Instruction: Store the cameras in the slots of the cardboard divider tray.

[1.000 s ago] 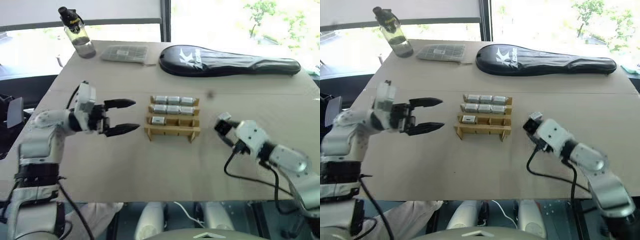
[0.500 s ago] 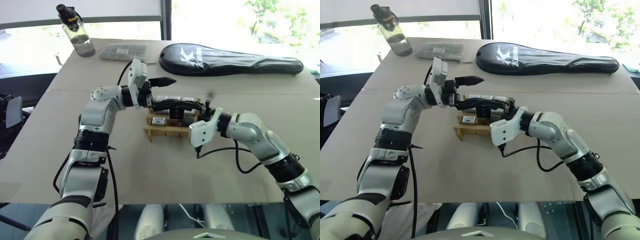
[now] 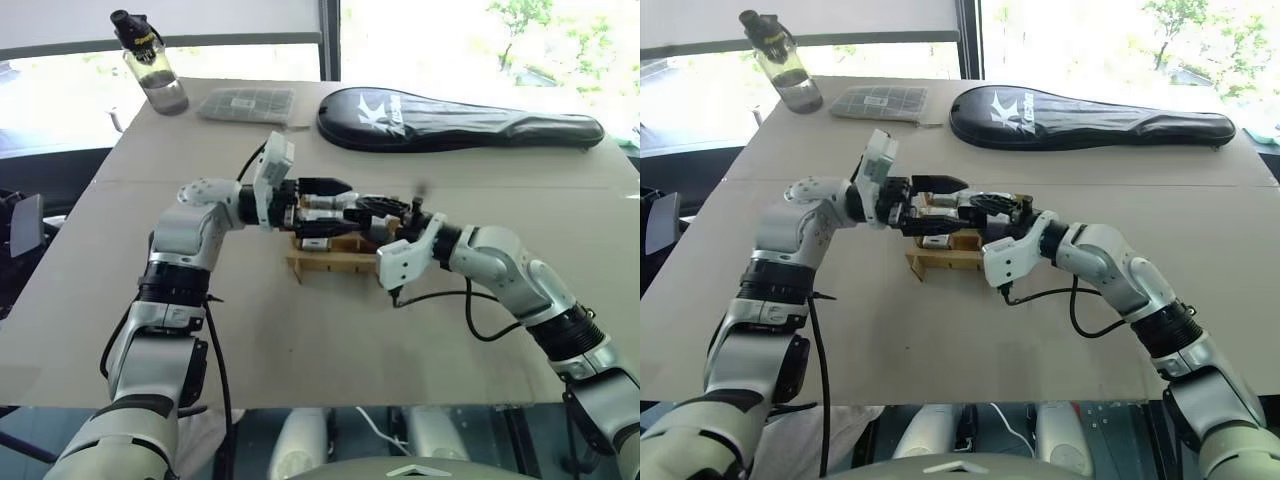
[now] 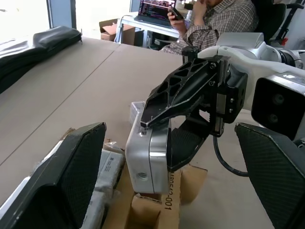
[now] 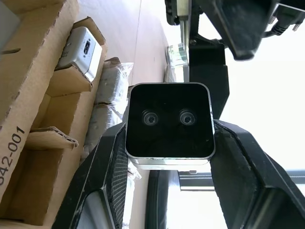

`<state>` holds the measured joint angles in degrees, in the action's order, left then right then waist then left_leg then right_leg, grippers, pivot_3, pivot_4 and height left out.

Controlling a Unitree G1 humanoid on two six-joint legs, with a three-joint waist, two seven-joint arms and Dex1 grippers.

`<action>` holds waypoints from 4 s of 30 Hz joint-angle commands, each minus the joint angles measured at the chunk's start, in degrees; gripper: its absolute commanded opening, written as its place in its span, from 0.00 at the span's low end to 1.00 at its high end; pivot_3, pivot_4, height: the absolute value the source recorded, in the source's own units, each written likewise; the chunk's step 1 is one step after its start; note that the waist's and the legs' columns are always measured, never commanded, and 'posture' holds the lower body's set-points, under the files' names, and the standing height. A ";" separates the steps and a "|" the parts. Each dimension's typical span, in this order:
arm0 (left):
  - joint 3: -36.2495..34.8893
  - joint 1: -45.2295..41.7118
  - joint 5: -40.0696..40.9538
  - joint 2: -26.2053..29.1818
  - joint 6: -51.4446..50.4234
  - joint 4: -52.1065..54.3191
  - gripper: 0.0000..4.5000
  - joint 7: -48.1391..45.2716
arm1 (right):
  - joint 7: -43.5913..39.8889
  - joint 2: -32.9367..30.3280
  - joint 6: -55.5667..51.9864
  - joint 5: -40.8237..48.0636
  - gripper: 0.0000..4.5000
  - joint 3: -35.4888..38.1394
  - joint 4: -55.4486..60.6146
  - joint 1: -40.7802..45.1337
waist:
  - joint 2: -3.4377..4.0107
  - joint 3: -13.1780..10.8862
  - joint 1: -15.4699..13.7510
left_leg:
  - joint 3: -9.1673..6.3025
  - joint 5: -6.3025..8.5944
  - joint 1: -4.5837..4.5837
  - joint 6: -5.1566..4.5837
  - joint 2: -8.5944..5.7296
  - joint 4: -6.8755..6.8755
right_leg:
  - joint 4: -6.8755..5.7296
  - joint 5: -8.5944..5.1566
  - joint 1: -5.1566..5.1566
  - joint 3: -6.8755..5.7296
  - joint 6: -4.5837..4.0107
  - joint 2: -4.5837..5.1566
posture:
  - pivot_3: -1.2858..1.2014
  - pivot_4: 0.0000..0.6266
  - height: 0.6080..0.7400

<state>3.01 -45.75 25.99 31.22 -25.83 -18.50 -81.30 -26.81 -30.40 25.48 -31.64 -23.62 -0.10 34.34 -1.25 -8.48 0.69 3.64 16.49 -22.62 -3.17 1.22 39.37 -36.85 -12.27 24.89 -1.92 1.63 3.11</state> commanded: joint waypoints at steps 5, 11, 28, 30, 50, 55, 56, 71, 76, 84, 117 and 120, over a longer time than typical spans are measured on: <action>0.66 -0.39 -0.19 0.57 -0.56 1.58 1.00 -1.12 | 1.97 0.20 2.13 -0.07 0.42 2.22 1.57 2.00 | 0.00 0.00 0.02 | 0.00 0.00 0.00 0.00 0.00 0.00 | 0.00 0.00 0.00 0.00 0.00 0.00 | 0.52 0.24 1.00; 0.67 -0.84 -0.17 0.75 -0.31 0.85 0.88 -1.54 | 1.93 0.50 2.64 0.18 0.42 2.03 2.33 1.76 | 0.00 0.00 0.01 | 0.00 0.00 0.00 0.00 0.00 0.00 | 0.00 0.00 0.00 0.01 0.00 0.00 | 0.52 0.24 1.00; -0.27 -2.87 0.21 0.89 -0.37 -0.75 0.16 -2.20 | 0.61 0.26 2.92 0.32 0.42 1.29 2.23 0.19 | 0.00 0.00 0.01 | 0.00 0.00 0.00 0.00 0.00 0.00 | 0.00 0.00 0.00 0.00 0.00 0.00 | 0.52 0.24 1.00; 0.02 -2.92 -0.41 0.76 0.42 -1.15 0.16 -2.21 | -0.51 0.40 1.94 1.80 0.42 1.36 3.03 -0.68 | 0.00 0.00 -0.02 | 0.00 0.00 0.00 0.00 0.00 0.00 | -0.01 0.00 0.00 0.00 0.00 0.00 | 0.52 0.24 1.00; 2.30 -0.62 -9.12 -0.58 24.24 -10.81 0.16 -3.78 | -15.67 -7.16 -52.17 73.33 1.00 29.59 39.71 -35.29 | 0.02 -0.01 -0.79 | -0.09 0.03 0.10 -0.05 0.02 0.02 | 0.01 0.00 -0.13 -0.06 -0.01 0.01 | 0.52 0.24 1.00; 0.15 -1.18 -8.10 -3.20 32.75 -17.04 0.16 -5.82 | -16.42 -9.51 -57.59 86.19 1.00 39.56 41.68 -46.80 | 0.00 -0.01 -1.55 | -0.13 0.17 0.15 -0.30 0.02 0.02 | 0.05 0.00 -0.25 -0.14 -0.01 -0.02 | 0.52 0.24 1.00; -0.08 -1.52 -8.23 -3.59 34.20 -18.65 0.16 -6.16 | -16.76 -9.91 -57.76 86.22 1.00 40.92 41.35 -48.65 | 0.02 0.01 -1.72 | -0.11 0.18 0.13 -0.31 0.02 0.05 | 0.07 0.00 -0.24 -0.13 -0.01 -0.01 | 0.52 0.24 1.00; 0.88 -11.68 -10.80 -8.20 41.74 -39.10 0.16 -11.19 | -15.25 -9.92 -57.00 86.67 1.00 45.56 45.33 -56.36 | -0.04 0.01 -1.49 | -0.11 0.26 0.09 -0.46 -0.02 0.16 | 0.10 0.00 -0.27 -0.11 0.02 -0.06 | 0.52 0.24 1.00; 4.83 -12.27 -9.41 -5.34 41.21 -39.89 0.16 -11.20 | -15.34 -9.50 -56.25 86.27 1.00 46.32 45.75 -58.07 | -0.04 0.01 -1.51 | -0.14 0.27 0.08 -0.47 -0.01 0.16 | 0.10 0.00 -0.27 -0.12 0.03 -0.04 | 0.52 0.24 1.00; 5.64 -12.20 -10.49 -6.21 45.08 -42.61 0.16 -10.78 | -15.10 -9.59 -55.80 86.44 1.00 46.61 45.56 -57.55 | -0.05 0.02 -1.56 | -0.13 0.27 0.10 -0.48 -0.01 0.17 | 0.09 0.00 -0.28 -0.11 0.03 -0.04 | 0.52 0.24 1.00; 0.62 -11.95 -9.90 -2.80 38.84 -34.35 0.99 -11.20 | -17.32 -13.95 -53.57 75.02 1.00 42.05 38.33 -50.36 | -0.09 0.04 -1.32 | -0.10 0.27 0.13 -0.48 0.01 0.24 | 0.02 0.01 -0.28 -0.06 0.02 -0.06 | 0.52 0.24 1.00; -1.41 -2.90 -2.66 2.66 22.20 -15.43 0.99 -11.06 | -20.90 -16.75 -52.86 72.31 1.00 38.37 31.51 -40.18 | -0.06 0.05 -0.99 | -0.09 0.27 0.15 -0.48 0.02 0.23 | 0.03 0.01 -0.27 -0.02 0.02 -0.06 | 0.52 0.24 1.00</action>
<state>3.81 -54.53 18.03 30.44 6.62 -46.54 -92.25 -45.01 -45.75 -28.85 41.94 16.36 34.42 -11.67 -1.31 -8.43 -0.30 3.57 16.76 -22.46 -3.64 1.24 39.57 -36.81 -12.27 24.62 -1.90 1.65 3.03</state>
